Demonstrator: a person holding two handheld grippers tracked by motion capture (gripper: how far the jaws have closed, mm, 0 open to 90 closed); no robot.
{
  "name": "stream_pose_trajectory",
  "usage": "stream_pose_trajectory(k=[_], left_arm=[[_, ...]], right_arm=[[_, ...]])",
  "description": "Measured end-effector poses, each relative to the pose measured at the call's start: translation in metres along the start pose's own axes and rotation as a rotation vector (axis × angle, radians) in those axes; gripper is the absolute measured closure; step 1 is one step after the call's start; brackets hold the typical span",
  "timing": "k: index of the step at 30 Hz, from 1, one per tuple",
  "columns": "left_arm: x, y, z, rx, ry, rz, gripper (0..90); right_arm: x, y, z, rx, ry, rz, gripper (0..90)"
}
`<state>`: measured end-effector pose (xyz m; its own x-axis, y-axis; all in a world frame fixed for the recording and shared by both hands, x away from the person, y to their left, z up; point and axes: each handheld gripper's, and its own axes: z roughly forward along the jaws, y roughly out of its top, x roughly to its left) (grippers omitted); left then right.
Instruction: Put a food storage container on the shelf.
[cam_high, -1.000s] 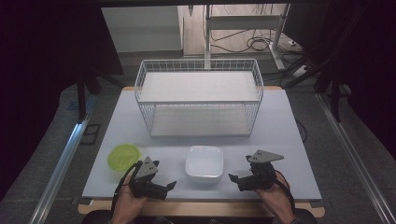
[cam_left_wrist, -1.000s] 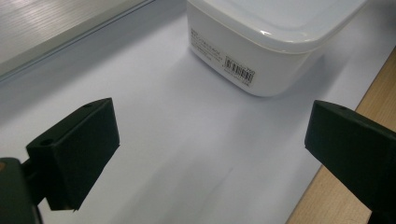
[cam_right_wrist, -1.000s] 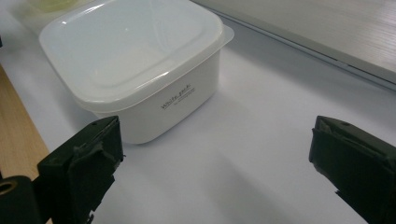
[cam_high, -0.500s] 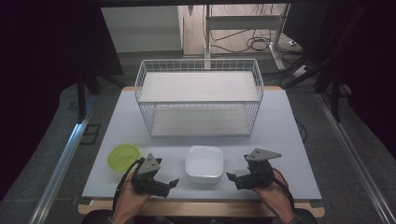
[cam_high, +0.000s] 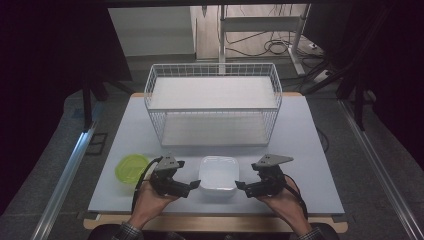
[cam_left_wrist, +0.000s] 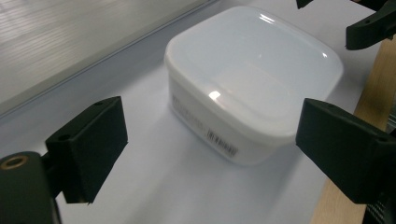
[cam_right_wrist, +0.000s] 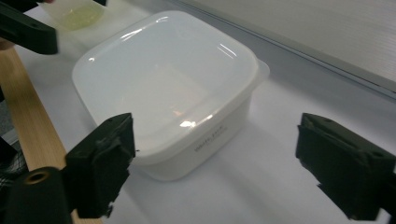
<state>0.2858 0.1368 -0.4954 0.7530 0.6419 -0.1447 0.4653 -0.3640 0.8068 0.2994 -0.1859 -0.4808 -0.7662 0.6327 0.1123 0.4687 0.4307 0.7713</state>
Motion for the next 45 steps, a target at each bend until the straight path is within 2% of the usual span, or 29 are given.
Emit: stream_pose_trajectory(k=[1,2,4,7,8,9,10,11,12,14,18,20,21,24,27,28,33,34,36,38,41,45], left_arm=[[0.000,0.000,0.000,0.000,0.000,0.000,10.7],[0.002,0.004,0.009,0.023,-0.004,0.003,10.8],[0.005,0.007,0.017,0.037,-0.023,-0.002,11.1],[0.007,0.009,0.023,0.039,-0.035,-0.006,11.8],[0.010,0.011,0.028,0.040,-0.067,-0.023,12.6],[0.010,0.011,0.028,0.040,-0.067,-0.023,12.9],[0.012,0.012,0.030,0.041,-0.090,-0.031,12.9],[0.012,0.012,0.030,0.041,-0.090,-0.031,13.3],[0.013,0.011,0.032,0.042,-0.107,-0.039,13.3],[0.015,0.009,0.034,0.043,-0.150,-0.080,14.4],[0.011,0.008,0.035,0.056,-0.198,-0.098,16.4],[0.009,0.008,0.034,0.067,-0.194,-0.109,17.7],[0.009,0.008,0.034,0.067,-0.194,-0.109,18.4],[0.005,0.007,0.029,0.086,-0.189,-0.128,21.7],[0.004,0.006,0.025,0.092,-0.192,-0.131,28.3],[0.003,0.005,0.020,0.097,-0.192,-0.125,30.5],[-0.001,0.004,0.013,0.108,-0.175,-0.127,41.7],[-0.003,0.003,0.008,0.105,-0.165,-0.149,45.2],[-0.003,0.003,0.005,0.104,-0.159,-0.165,52.2],[-0.003,0.003,0.004,0.109,-0.156,-0.178,55.6],[-0.011,0.007,0.000,0.142,-0.109,-0.171,57.1],[-0.018,0.009,-0.004,0.129,-0.050,-0.173,63.8]], right_arm=[[0.000,0.000,0.000,0.000,0.000,0.000,14.6],[0.000,0.002,0.003,0.006,0.004,0.004,16.2],[0.000,0.004,0.006,0.014,0.010,0.012,16.9],[-0.001,0.007,0.010,0.025,0.022,0.024,16.9],[-0.003,0.009,0.015,0.033,0.030,0.032,17.0],[-0.003,0.009,0.015,0.033,0.030,0.032,17.0],[-0.004,0.011,0.021,0.050,0.043,0.038,17.1],[-0.004,0.011,0.021,0.050,0.043,0.038,17.1],[-0.005,0.012,0.023,0.057,0.050,0.045,17.0],[-0.009,0.013,0.026,0.069,0.086,0.079,19.8],[-0.012,0.012,0.027,0.077,0.135,0.123,27.2],[-0.011,0.011,0.027,0.087,0.162,0.144,29.3],[-0.011,0.011,0.027,0.087,0.162,0.144,29.3],[-0.009,0.011,0.024,0.118,0.167,0.191,33.1],[-0.006,0.012,0.020,0.128,0.155,0.192,38.0],[-0.002,0.012,0.015,0.126,0.139,0.179,44.1],[0.004,0.010,0.006,0.121,0.117,0.197,57.8],[0.005,0.010,0.005,0.120,0.112,0.198,58.5],[0.007,0.010,0.004,0.121,0.103,0.202,60.1],[0.009,0.010,0.003,0.114,0.097,0.211,62.1],[0.011,0.009,0.001,0.098,0.098,0.231,65.4],[0.011,0.009,-0.002,0.082,0.092,0.261,71.2]])
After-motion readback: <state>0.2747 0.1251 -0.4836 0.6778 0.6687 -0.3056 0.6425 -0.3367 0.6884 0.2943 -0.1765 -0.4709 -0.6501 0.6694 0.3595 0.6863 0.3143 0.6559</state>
